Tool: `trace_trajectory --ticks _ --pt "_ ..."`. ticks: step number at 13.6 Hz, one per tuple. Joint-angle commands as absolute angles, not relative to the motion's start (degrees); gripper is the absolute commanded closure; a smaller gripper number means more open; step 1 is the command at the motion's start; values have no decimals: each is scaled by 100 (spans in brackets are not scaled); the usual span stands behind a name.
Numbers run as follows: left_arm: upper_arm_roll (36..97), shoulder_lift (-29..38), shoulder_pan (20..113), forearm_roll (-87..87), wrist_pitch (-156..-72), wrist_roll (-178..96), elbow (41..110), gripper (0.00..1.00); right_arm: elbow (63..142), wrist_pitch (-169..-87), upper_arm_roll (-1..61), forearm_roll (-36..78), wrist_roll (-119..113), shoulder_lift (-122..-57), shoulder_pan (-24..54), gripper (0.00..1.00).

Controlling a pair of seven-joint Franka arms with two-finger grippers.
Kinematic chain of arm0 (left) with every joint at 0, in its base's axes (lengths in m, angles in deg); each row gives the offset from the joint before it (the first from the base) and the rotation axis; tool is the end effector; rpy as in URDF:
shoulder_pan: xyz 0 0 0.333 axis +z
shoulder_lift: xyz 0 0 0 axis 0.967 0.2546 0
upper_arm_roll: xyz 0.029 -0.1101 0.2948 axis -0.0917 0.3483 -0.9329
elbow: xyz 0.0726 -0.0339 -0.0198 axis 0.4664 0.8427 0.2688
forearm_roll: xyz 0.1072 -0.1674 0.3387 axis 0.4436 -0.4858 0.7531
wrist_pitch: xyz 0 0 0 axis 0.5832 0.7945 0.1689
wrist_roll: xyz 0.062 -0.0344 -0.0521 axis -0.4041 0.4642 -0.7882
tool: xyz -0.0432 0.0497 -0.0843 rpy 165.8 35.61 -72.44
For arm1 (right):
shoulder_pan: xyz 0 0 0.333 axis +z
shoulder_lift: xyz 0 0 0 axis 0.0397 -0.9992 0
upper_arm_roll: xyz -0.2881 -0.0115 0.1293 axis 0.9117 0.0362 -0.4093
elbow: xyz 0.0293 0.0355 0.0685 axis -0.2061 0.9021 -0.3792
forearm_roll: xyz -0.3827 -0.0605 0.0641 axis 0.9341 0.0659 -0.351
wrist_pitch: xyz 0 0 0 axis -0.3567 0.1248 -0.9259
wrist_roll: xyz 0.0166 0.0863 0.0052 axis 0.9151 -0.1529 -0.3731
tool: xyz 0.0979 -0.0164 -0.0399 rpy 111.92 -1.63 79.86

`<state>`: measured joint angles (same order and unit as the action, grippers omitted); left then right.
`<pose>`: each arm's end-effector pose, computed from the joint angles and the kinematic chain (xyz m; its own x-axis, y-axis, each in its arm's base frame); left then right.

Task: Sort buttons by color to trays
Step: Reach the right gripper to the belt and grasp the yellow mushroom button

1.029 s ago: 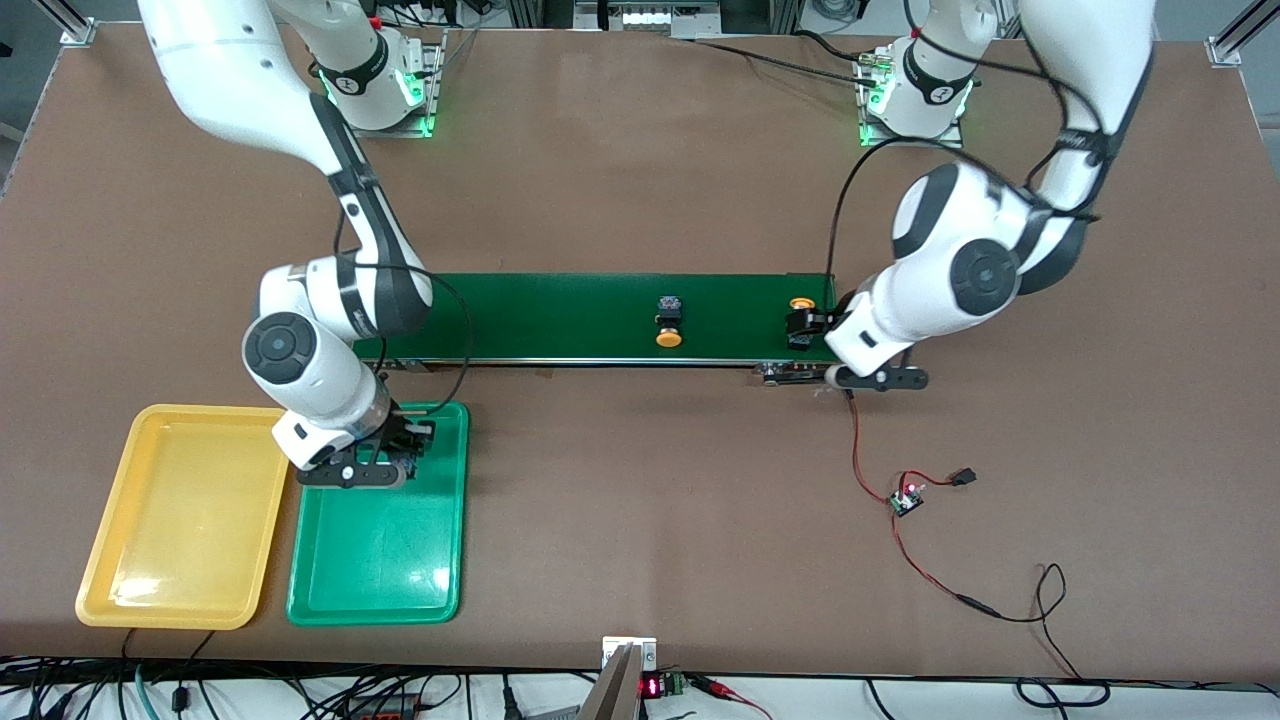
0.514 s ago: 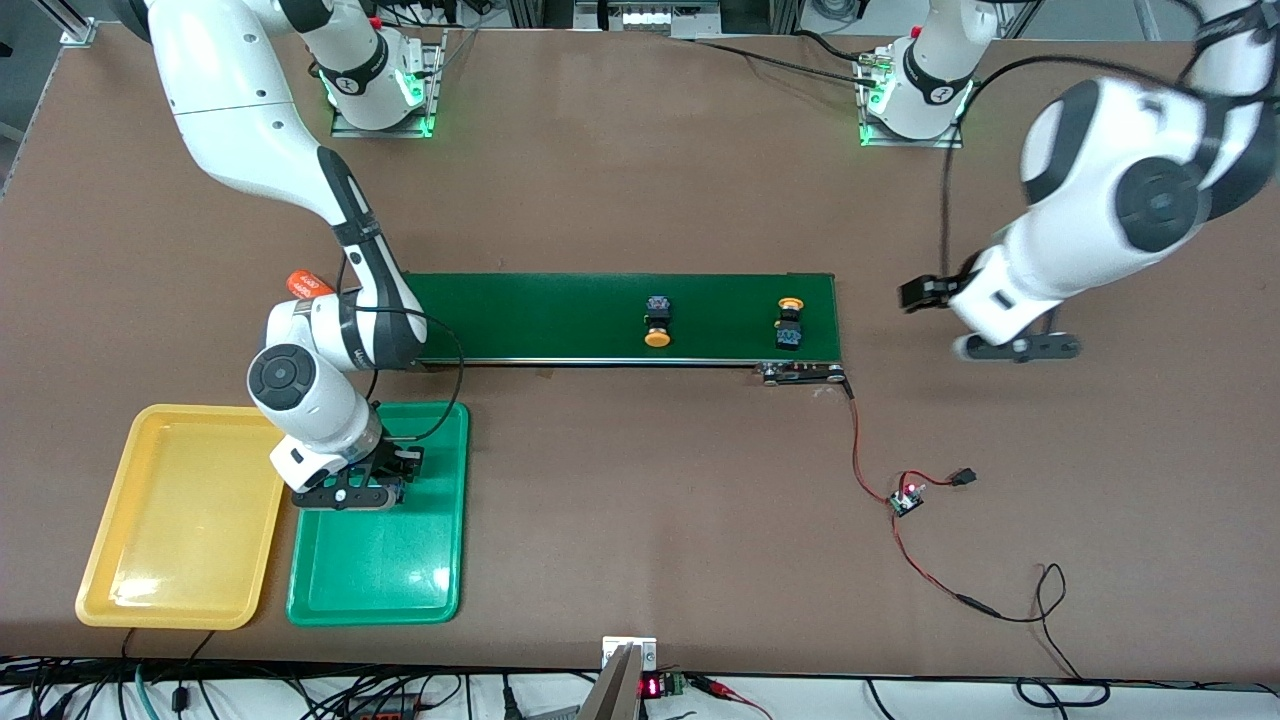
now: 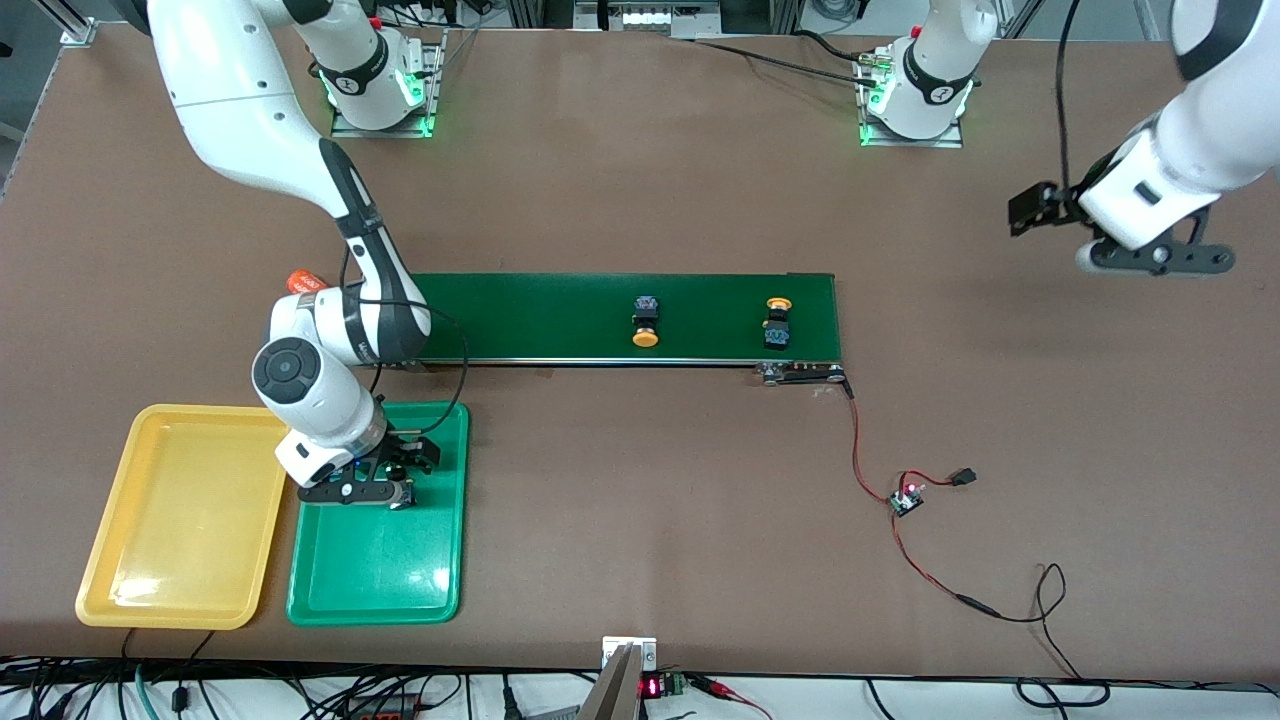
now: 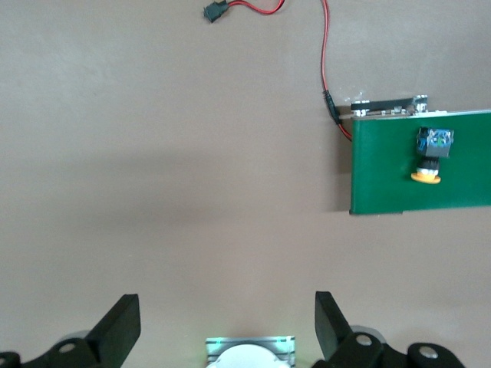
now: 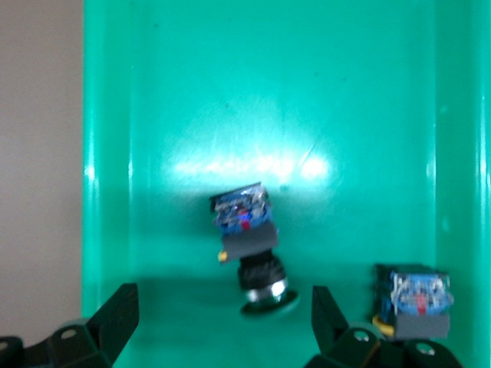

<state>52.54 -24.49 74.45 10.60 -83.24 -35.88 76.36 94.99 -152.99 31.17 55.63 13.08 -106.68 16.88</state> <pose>0.5199 -0.0444 0.5661 0.9807 -0.0662 -0.1839 -0.0732 -0.9968 -0.0313 0.6934 0.1669 0.2330 0.9867 0.0355 0.1584 0.0326 -0.9993 0.0206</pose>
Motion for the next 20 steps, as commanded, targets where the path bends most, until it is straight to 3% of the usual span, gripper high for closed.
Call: trace_trajectory --ticks 1,5,11,20 --pt "5222 -2296 7620 1179 -8154 -3175 7140 0 10878 -15303 2949 5478 1764 -9496 1925 0" --pt "5240 -2014 7788 1100 -8444 -3167 6831 0 11663 -15312 2326 5478 2898 -8809 2197 0" --pt "5196 -2040 7481 1187 -8972 -3140 6831 0 11567 -15303 2148 5487 4315 -8948 3155 0" --pt "4967 -2085 7525 1170 -8656 -3131 6822 0 11488 -15286 2148 5505 4553 -9027 3464 0"
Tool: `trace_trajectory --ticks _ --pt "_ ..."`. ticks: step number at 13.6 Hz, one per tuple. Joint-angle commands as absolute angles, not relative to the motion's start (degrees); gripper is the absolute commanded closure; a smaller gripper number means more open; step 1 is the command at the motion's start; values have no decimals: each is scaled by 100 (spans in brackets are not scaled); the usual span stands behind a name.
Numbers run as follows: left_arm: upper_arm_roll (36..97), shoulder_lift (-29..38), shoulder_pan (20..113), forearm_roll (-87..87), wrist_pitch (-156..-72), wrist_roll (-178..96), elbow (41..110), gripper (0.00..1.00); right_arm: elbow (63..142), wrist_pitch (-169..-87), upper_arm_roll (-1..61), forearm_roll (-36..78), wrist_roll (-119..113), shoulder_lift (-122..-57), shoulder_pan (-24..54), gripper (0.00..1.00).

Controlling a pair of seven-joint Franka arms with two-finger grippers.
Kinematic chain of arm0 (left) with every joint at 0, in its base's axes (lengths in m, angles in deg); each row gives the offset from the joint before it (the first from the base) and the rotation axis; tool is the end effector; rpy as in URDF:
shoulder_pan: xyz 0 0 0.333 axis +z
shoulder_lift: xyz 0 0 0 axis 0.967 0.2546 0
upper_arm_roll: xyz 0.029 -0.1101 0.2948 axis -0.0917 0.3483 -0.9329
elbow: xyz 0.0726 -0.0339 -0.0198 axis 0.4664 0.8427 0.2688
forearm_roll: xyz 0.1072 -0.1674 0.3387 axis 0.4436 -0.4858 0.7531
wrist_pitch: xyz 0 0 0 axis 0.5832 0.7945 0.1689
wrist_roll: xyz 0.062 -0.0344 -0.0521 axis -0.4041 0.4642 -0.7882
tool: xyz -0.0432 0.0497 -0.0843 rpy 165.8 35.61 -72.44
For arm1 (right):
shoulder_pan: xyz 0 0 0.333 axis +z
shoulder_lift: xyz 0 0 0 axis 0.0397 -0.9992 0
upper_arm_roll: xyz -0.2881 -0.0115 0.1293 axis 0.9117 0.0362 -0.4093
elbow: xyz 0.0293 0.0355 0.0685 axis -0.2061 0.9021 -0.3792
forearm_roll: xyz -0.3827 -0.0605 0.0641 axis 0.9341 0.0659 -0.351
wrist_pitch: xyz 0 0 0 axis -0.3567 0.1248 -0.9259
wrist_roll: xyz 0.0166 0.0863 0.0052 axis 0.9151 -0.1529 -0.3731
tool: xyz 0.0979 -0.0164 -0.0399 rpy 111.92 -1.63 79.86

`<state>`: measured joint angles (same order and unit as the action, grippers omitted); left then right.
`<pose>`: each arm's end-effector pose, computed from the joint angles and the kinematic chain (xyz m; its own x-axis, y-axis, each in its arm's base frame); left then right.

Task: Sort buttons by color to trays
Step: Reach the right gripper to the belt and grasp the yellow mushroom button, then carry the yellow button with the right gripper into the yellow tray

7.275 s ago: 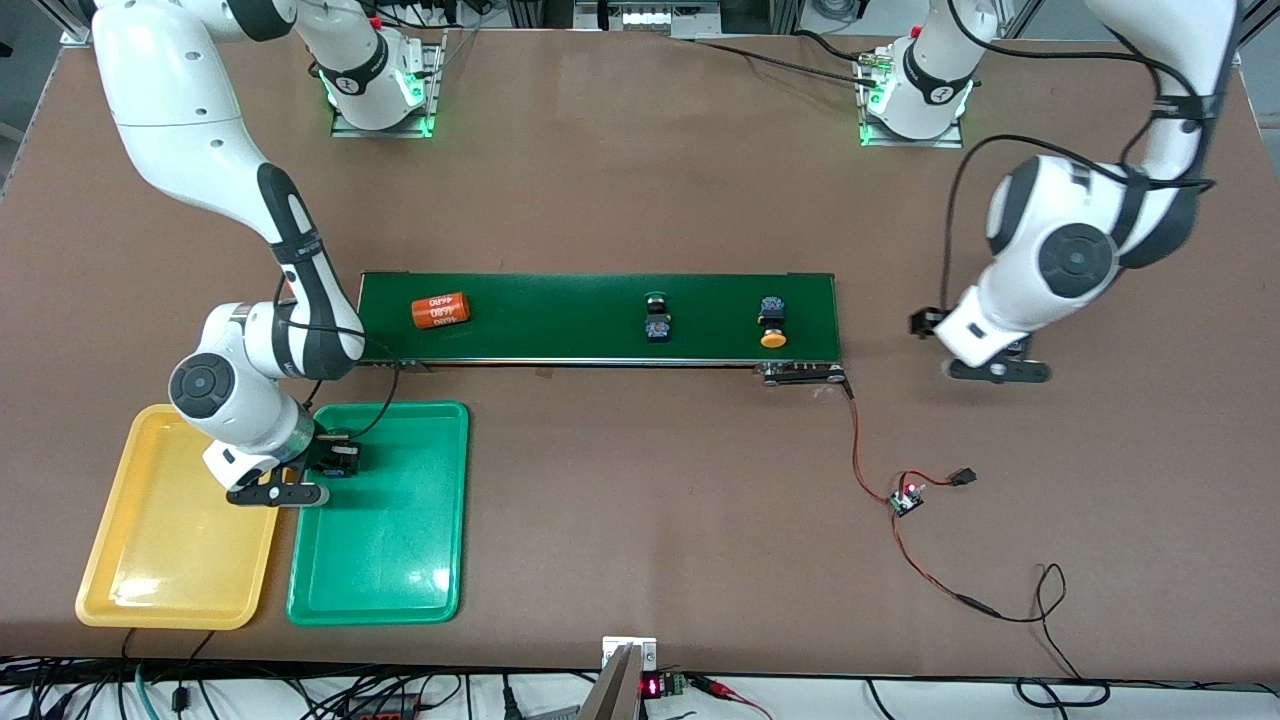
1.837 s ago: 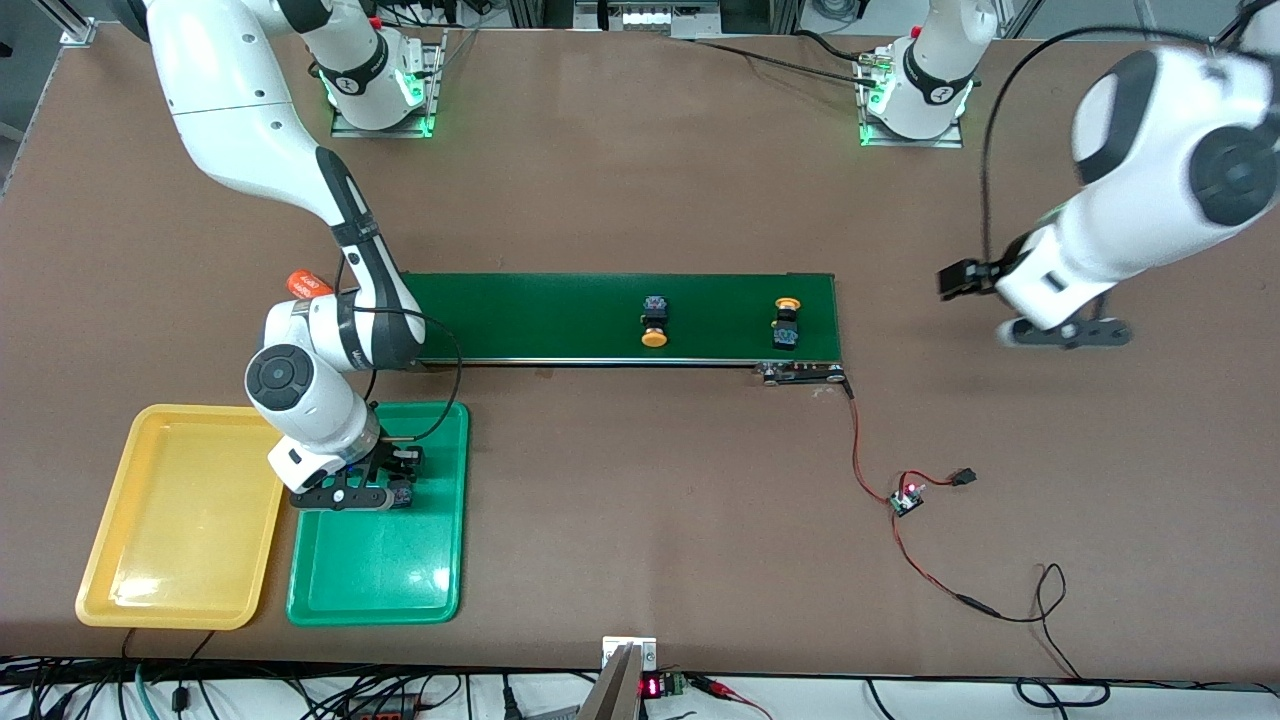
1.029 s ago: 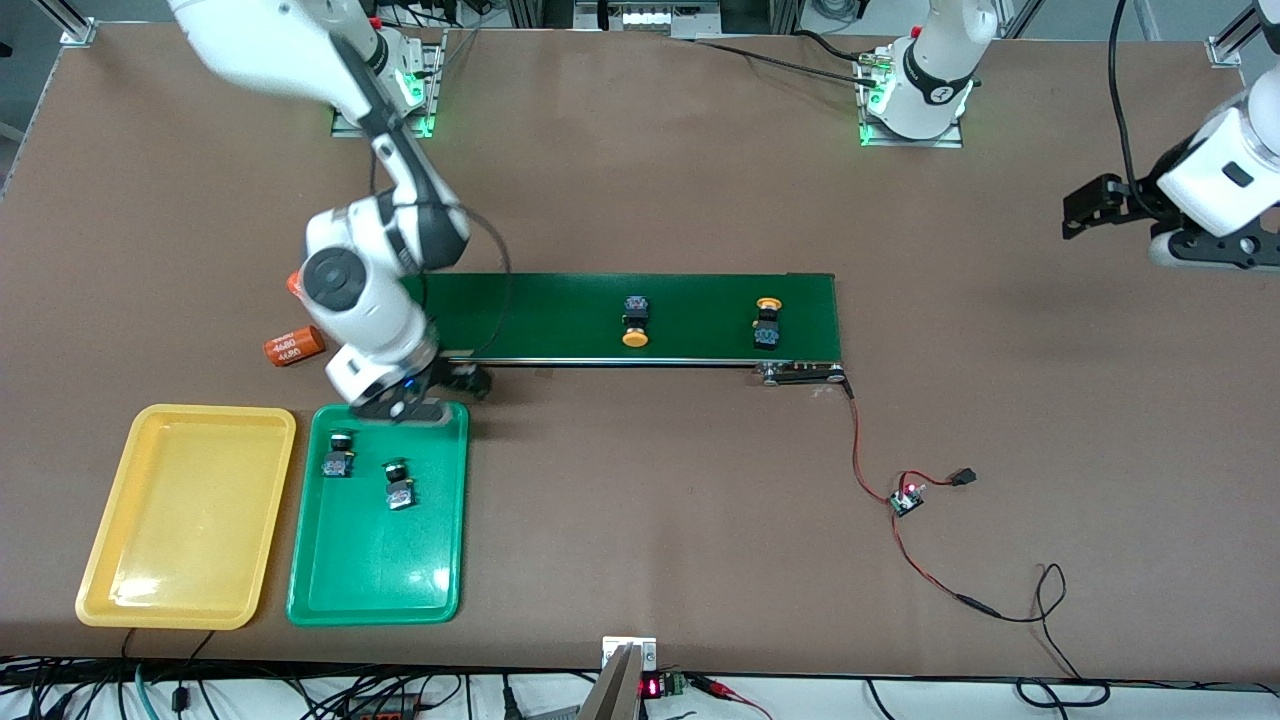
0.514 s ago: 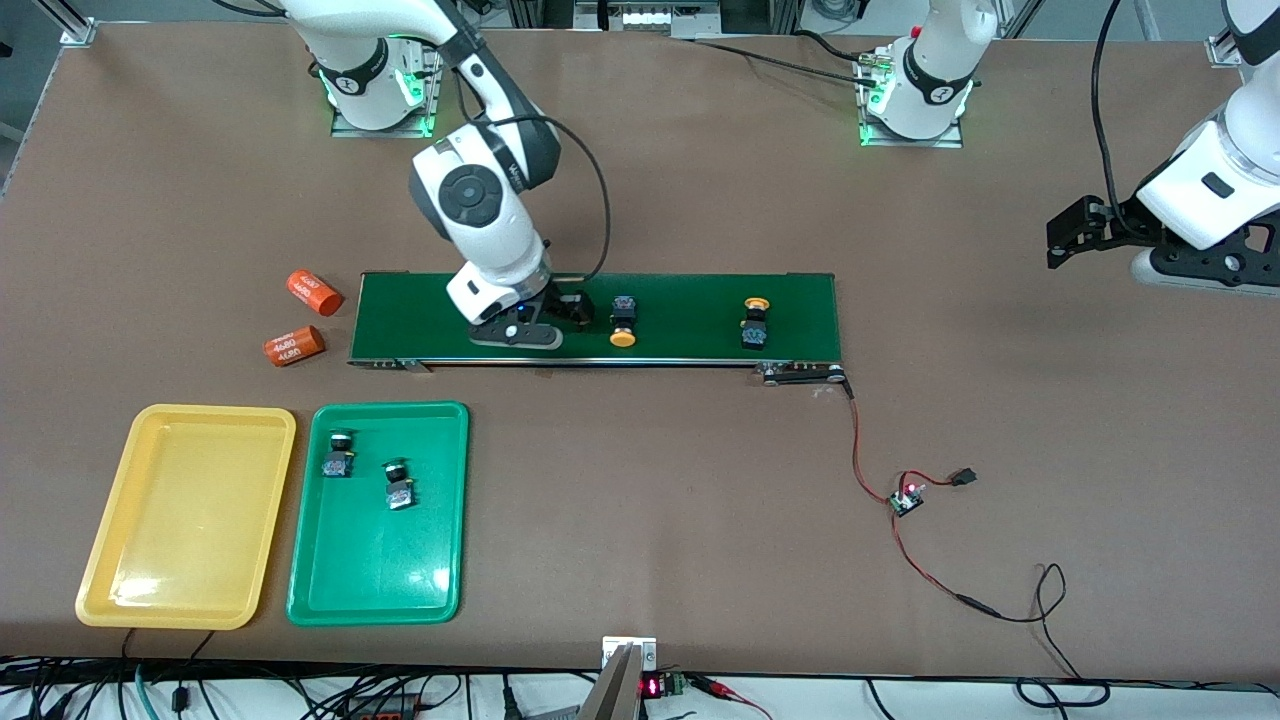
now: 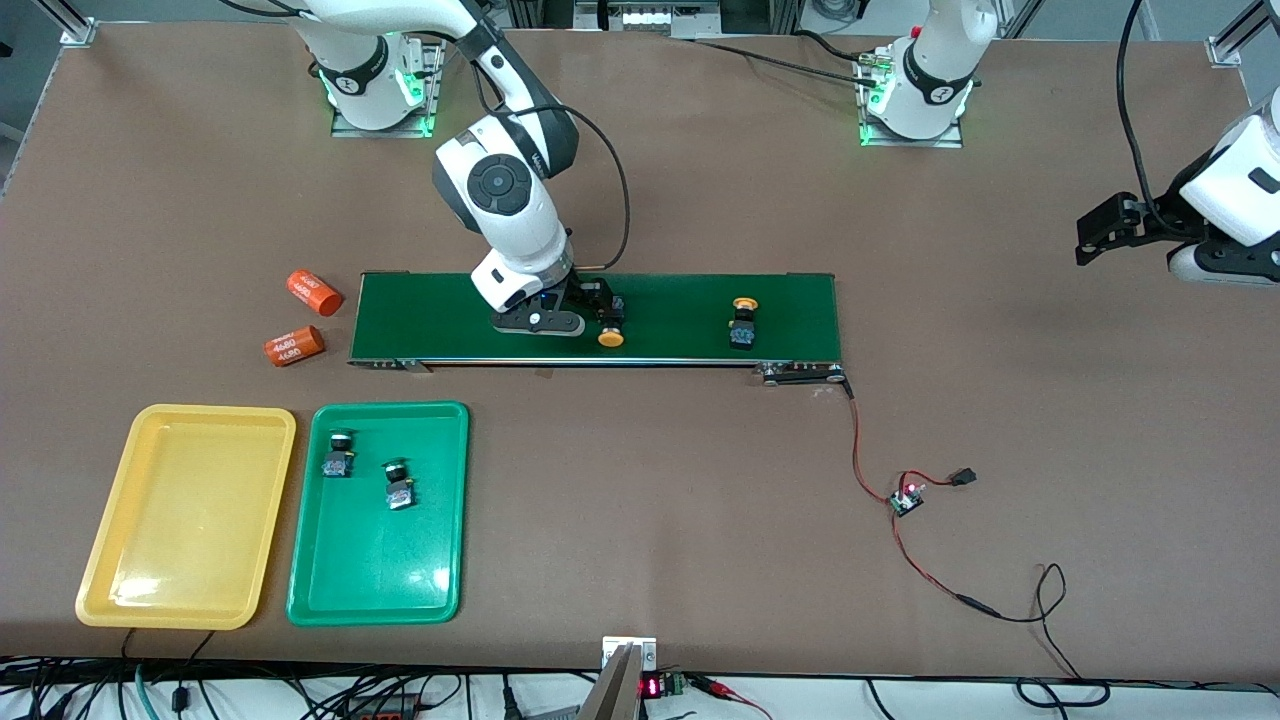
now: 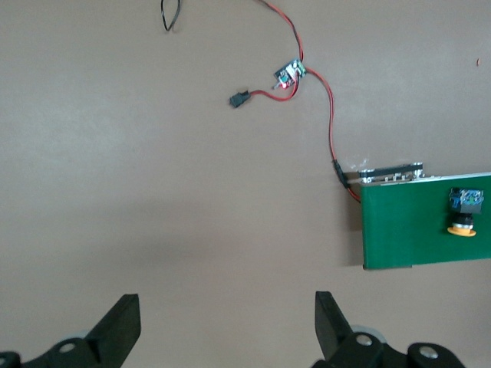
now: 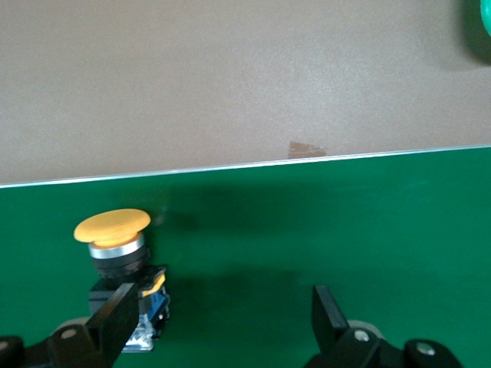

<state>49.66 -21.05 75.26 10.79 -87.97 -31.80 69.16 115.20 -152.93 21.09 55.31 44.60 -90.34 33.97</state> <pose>0.5549 -0.0105 0.5985 0.9963 -0.0774 -0.0386 -0.0784 -0.9966 -0.0249 0.4853 0.4008 0.2697 0.9959 -0.0875 0.0225 -0.0851 -0.9922 -0.0913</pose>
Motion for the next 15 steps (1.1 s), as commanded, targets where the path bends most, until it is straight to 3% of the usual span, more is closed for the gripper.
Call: trace_trajectory --ticks 1,8,13,15 --pt "4967 -2085 7525 1170 -8638 -3123 6822 0 11488 -15285 2148 5496 4553 -9036 3490 0" --pt "5011 -2111 7542 1135 -8410 -3105 6743 0 11365 -15277 2148 5496 4570 -9220 3622 3" --pt "5038 -2137 7525 1187 -8295 -3052 6734 0 11312 -15303 2166 5593 4491 -9423 3631 45" --pt "5125 -2137 7516 1187 -8295 -3070 6726 0 11286 -15294 2201 5593 4456 -9449 3622 70"
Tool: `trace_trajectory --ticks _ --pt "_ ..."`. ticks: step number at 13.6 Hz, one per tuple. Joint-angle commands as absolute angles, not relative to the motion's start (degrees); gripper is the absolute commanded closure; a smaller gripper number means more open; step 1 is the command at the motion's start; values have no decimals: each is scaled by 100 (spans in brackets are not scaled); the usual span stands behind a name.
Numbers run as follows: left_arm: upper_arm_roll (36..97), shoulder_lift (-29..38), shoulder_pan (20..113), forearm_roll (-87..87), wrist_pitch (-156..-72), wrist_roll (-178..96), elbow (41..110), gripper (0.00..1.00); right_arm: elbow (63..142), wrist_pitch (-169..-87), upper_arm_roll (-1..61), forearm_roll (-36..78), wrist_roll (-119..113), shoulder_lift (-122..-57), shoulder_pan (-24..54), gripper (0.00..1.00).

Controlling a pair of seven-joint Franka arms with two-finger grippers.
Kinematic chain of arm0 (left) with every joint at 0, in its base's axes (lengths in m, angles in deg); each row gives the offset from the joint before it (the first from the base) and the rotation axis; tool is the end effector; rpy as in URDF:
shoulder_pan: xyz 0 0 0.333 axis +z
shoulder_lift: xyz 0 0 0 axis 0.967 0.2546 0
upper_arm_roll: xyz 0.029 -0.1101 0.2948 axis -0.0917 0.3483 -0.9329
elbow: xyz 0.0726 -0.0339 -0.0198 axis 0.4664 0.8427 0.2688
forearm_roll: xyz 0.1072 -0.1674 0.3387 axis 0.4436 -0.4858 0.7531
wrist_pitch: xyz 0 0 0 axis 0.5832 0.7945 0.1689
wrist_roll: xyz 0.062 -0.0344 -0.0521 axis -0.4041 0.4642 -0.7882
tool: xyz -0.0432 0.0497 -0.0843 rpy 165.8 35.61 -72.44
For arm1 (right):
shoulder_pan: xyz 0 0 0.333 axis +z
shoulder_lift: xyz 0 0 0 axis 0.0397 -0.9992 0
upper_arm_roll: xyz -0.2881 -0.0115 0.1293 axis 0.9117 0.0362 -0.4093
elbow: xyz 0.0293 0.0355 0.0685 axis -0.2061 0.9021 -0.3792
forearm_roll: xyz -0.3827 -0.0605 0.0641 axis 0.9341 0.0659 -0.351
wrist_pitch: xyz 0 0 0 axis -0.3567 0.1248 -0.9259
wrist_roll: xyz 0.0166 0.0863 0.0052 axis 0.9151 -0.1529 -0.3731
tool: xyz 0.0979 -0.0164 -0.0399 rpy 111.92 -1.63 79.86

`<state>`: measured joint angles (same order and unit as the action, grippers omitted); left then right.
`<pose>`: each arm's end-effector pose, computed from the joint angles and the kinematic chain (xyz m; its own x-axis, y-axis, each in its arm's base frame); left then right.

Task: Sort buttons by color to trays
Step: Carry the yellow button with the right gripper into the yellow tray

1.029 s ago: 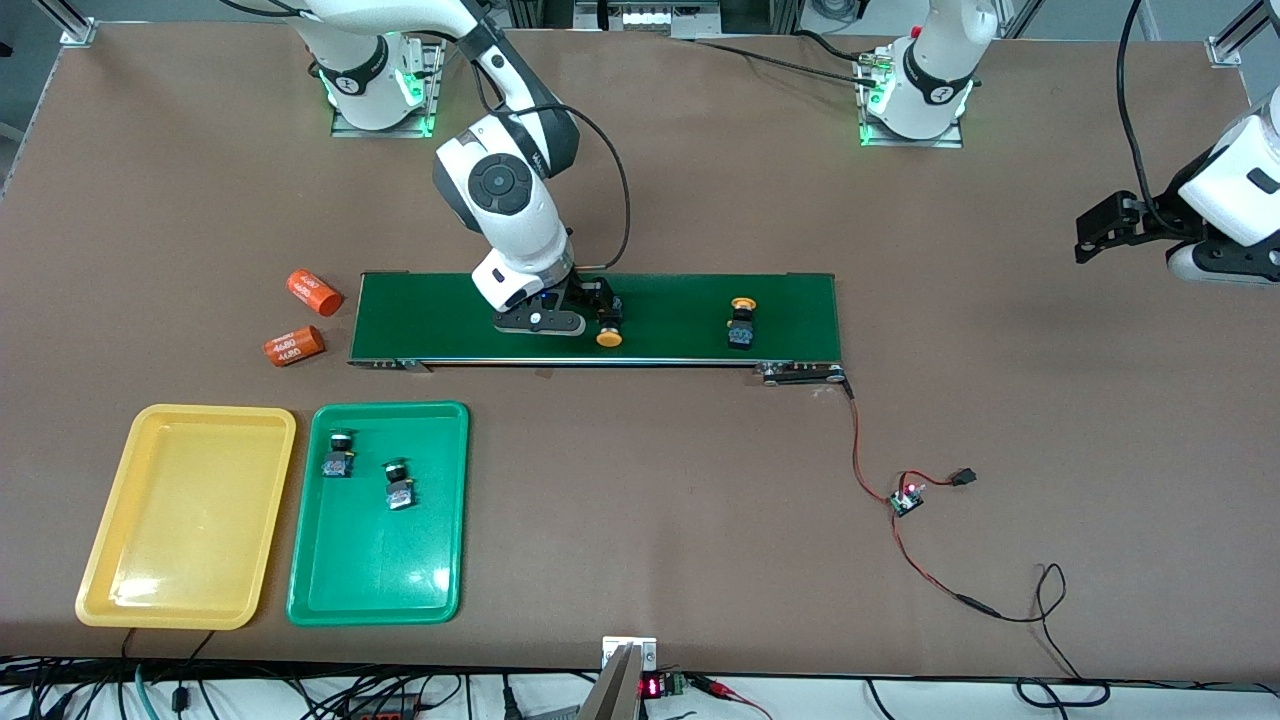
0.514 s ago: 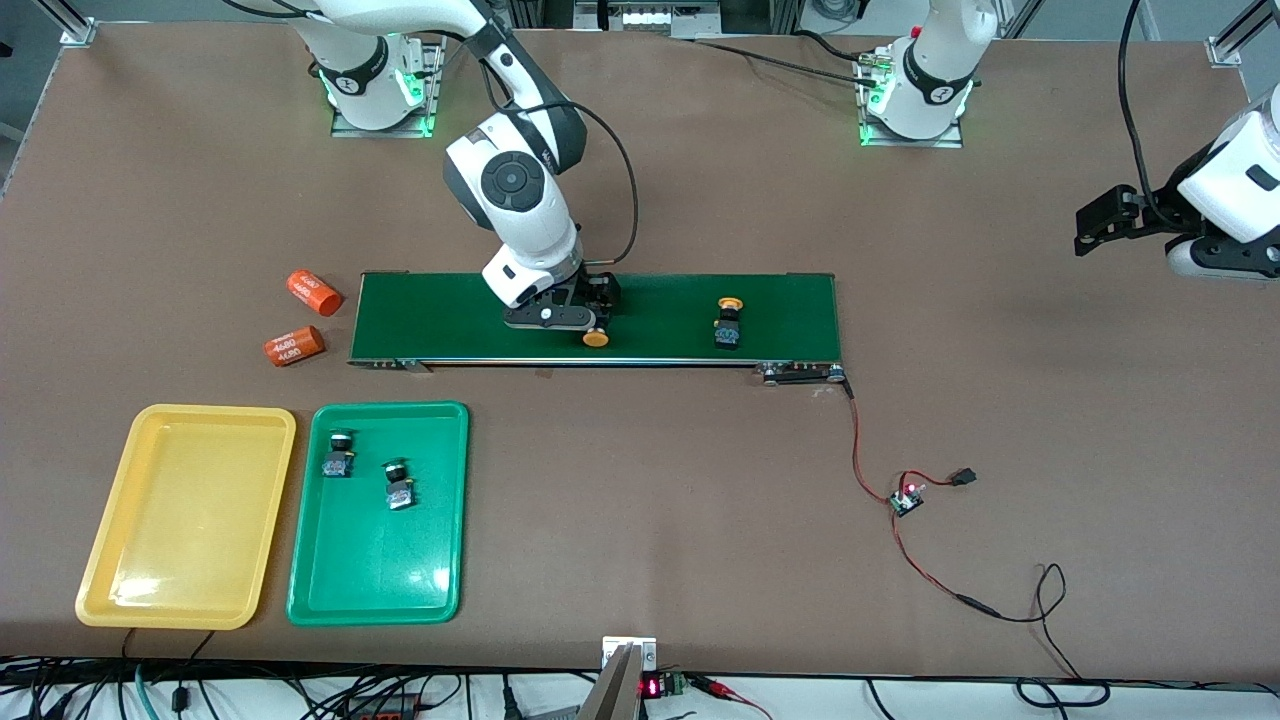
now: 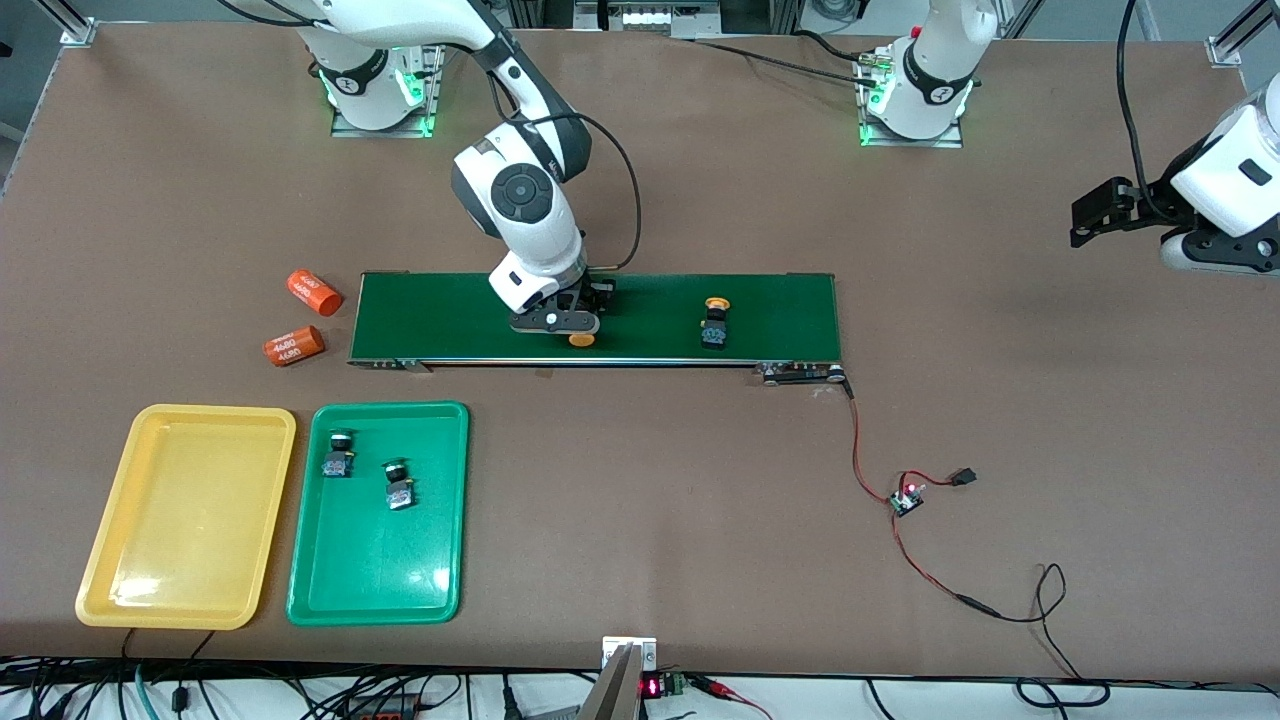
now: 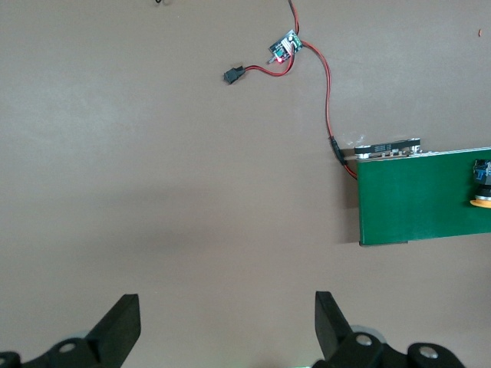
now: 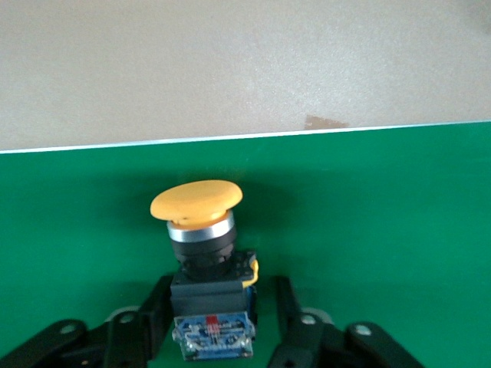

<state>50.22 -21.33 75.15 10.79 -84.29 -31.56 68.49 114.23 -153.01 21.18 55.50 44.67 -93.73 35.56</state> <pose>0.5468 -0.0166 0.6015 0.9921 -0.0914 -0.0861 -0.0936 -0.9954 -0.0222 0.4754 0.4141 0.2396 0.9982 -0.0603 -0.0069 -0.0607 -0.9962 -0.0630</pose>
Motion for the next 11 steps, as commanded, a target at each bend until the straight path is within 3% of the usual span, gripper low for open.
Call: trace_trajectory --ticks 1,3,7,11 --pt "5126 -2146 7525 1187 -8295 -3061 6726 0 11216 -15286 2218 5593 4404 -9441 3613 81" --pt "5090 -2146 7534 1187 -8295 -3061 6726 0 10840 -14849 2385 5558 4334 -9379 3587 91" --pt "5134 -2138 7525 1196 -8269 -3096 6726 0 9661 -13117 3201 5487 3291 -9353 3456 94" --pt "5117 -2120 7490 1205 -8304 -3061 6726 0 9598 -13053 3309 5496 1648 -9449 2123 94"
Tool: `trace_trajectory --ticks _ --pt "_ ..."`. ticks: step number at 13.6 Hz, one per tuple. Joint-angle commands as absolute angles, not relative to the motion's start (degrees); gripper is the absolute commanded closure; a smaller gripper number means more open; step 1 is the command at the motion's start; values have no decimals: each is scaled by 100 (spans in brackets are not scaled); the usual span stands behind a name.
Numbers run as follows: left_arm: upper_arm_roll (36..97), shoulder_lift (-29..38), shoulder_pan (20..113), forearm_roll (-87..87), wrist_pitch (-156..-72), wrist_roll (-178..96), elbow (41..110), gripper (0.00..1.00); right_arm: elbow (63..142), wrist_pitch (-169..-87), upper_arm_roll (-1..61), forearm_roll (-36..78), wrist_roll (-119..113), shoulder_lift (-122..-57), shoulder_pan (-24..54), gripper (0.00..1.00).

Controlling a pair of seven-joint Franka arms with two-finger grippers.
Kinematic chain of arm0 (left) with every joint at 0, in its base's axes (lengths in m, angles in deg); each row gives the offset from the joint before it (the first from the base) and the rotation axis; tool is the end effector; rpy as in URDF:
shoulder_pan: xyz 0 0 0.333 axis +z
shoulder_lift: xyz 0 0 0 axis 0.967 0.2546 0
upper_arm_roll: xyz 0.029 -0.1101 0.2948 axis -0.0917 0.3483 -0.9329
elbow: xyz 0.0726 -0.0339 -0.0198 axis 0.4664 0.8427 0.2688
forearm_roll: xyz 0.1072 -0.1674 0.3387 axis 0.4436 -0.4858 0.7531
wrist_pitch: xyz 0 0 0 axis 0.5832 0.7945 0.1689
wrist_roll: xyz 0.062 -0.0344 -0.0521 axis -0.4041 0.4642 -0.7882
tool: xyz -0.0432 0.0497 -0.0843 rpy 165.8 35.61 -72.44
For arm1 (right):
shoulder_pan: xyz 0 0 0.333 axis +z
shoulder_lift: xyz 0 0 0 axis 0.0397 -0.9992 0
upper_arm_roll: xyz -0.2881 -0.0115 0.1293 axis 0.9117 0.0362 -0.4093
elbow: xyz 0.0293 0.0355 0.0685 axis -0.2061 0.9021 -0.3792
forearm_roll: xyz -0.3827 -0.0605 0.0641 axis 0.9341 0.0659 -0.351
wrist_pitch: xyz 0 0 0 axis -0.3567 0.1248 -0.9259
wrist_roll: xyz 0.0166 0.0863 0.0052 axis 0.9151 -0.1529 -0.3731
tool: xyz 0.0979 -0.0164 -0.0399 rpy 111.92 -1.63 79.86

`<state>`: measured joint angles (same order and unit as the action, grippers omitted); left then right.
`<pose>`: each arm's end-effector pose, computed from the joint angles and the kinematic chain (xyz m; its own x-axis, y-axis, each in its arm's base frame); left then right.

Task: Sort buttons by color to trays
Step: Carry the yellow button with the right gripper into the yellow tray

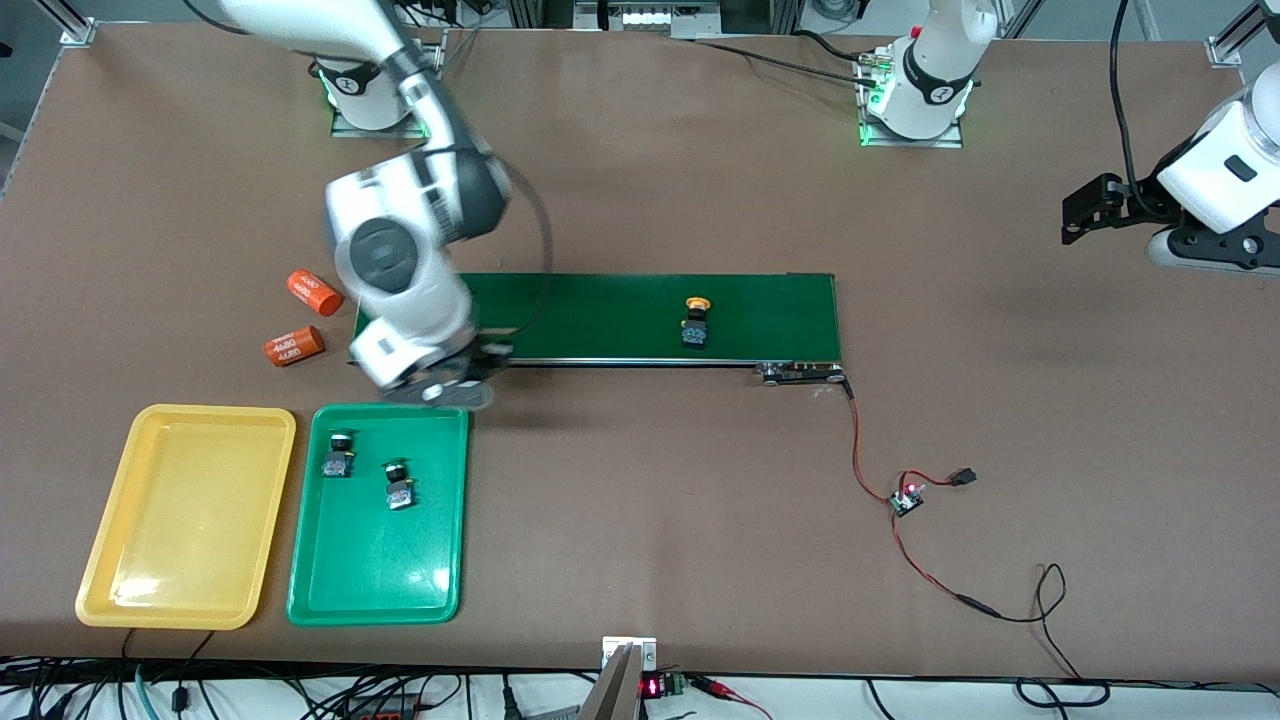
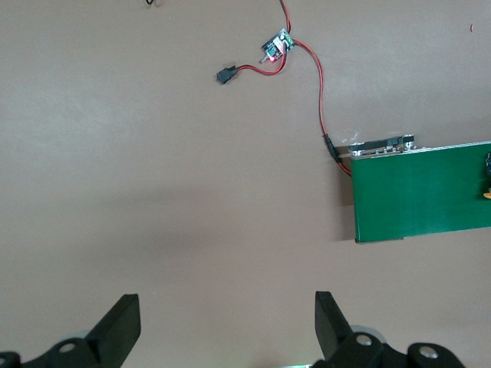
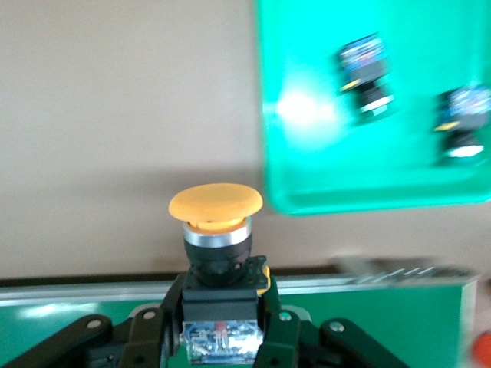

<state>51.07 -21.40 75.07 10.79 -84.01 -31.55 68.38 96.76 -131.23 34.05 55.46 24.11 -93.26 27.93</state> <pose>0.5457 -0.0254 0.6027 0.9903 -0.1075 -0.0879 -0.1098 -0.9937 -0.0222 0.6275 0.2537 0.3477 0.9997 -0.0257 -0.0036 -0.0255 -0.9984 0.0500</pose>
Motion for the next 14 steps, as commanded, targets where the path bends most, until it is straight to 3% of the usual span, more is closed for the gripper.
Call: trace_trajectory --ticks 1,6,10,14 --pt "5125 -2111 7481 1205 -8304 -3061 6726 0 9598 -13044 3300 5496 1122 -9467 1771 94" --pt "5161 -2094 7446 1205 -8304 -3131 6726 0 9598 -13097 3308 5575 -867 -9642 442 93" --pt "5152 -2102 7454 1205 -8339 -3131 6726 0 9037 -13228 3308 5584 -1772 -10344 -384 91" --pt "5161 -2120 7463 1205 -8287 -3096 6726 0 9009 -14632 3308 5593 -2521 -10925 -833 88"
